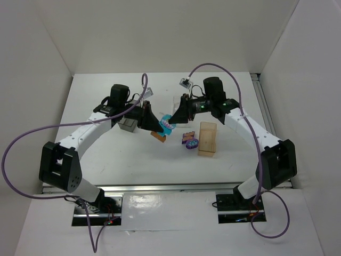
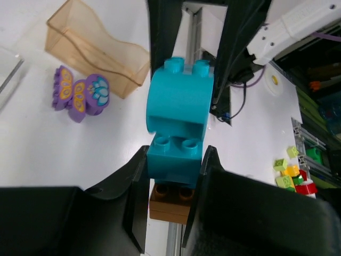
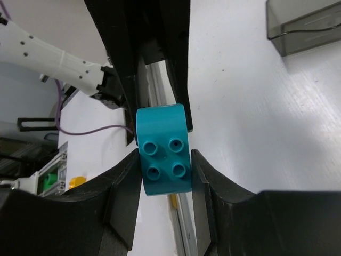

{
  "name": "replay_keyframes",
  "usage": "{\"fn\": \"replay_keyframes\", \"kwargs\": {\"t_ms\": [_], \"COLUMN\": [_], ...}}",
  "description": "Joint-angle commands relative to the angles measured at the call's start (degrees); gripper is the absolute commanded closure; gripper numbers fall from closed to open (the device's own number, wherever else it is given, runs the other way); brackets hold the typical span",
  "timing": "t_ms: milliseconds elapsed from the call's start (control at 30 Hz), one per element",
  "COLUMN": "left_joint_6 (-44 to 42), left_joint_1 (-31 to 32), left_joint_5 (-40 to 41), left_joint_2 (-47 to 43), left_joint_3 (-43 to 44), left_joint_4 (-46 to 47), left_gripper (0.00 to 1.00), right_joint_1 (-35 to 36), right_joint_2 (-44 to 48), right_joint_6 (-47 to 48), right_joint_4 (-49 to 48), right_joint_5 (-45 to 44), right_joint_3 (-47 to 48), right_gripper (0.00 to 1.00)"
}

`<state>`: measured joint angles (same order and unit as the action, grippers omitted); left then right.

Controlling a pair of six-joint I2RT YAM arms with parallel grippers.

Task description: Sort the legos into containers by color

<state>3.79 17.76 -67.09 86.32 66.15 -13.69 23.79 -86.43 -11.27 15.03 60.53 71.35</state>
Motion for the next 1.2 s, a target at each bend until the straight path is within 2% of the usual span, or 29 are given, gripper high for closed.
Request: {"fn": "replay_keyframes", "kwargs": {"t_ms": [0,133,167,300,333,433,500,533,633,667,800,933,1000,1033,1067,1100,1133,1167], "left_joint_6": [1.7,5.4,5.4,7.1,8.2,12.7,14.1,14.9,18.7,19.7,22.2,21.6,21.6,22.1,22.1,22.1,22.8,22.8], "left_joint_1": [-1.8,-3.0,-3.5,-4.2,-4.2,-6.0,-7.4,-7.4,-8.7,-8.7,-8.7,-8.7,-9.2,-9.2,-9.2,-9.2,-9.2,-9.2], "left_joint_5": [3.9,4.8,5.8,12.1,16.0,23.3,25.8,26.8,34.7,40.8,52.5,53.6,52.3,51.6,51.1,50.0,50.0,49.2], "left_joint_2": [0.0,1.5,2.2,2.7,2.7,2.7,2.7,1.1,-2.0,-4.2,-6.7,-7.9,-8.5,-8.5,-8.5,-8.5,-8.5,-8.5], "left_joint_3": [1.4,0.8,0.8,2.2,2.2,3.4,4.2,4.2,3.4,3.4,4.0,4.8,3.6,3.5,2.9,2.3,2.3,2.3], "left_joint_4": [1.9,3.3,3.3,1.2,0.6,-0.2,-2.3,-2.3,-3.5,-4.1,-8.3,-9.7,-9.2,-9.2,-8.2,-7.7,-7.1,-6.6], "left_gripper": [1.00,1.00,1.00,1.00,1.00,1.00,1.00,1.00,1.00,1.00,1.00,1.00,1.00,1.00,1.00,1.00,1.00,1.00], "right_joint_1": [-2.3,-2.3,-2.3,-1.8,-1.2,1.7,2.4,3.2,3.8,3.8,3.8,3.8,3.8,3.8,3.8,3.8,3.8,3.8], "right_joint_2": [3.1,5.0,5.6,5.5,3.9,-0.1,-2.7,-5.2,-9.2,-12.0,-18.5,-24.5,-26.0,-26.7,-26.7,-26.7,-26.7,-25.8], "right_joint_6": [-0.7,-5.1,-6.0,-6.0,-6.6,-5.7,-6.2,-6.7,-9.0,-9.0,-7.3,-5.7,-4.5,-4.5,-4.5,-4.5,-3.9,-3.9], "right_joint_4": [-0.7,-3.7,-6.6,-8.3,-7.1,-3.5,-0.6,0.3,1.8,1.8,2.3,4.4,4.4,4.4,4.4,4.4,4.4,4.4], "right_joint_5": [-11.9,-22.5,-24.6,-28.4,-32.5,-42.7,-50.2,-56.9,-66.3,-67.7,-71.3,-71.6,-70.6,-70.6,-70.6,-70.6,-71.2,-72.0], "right_joint_3": [0.6,-2.1,-3.0,-2.7,-0.9,3.9,6.4,8.7,11.3,13.0,16.4,19.8,19.8,19.8,19.8,19.8,19.8,19.8], "right_gripper": [0.93,0.93,0.97,0.97,0.94,0.94,0.94,0.94,0.94,0.94,0.94,0.92,0.83,0.72,0.56,0.30,0.22,0.19]}}
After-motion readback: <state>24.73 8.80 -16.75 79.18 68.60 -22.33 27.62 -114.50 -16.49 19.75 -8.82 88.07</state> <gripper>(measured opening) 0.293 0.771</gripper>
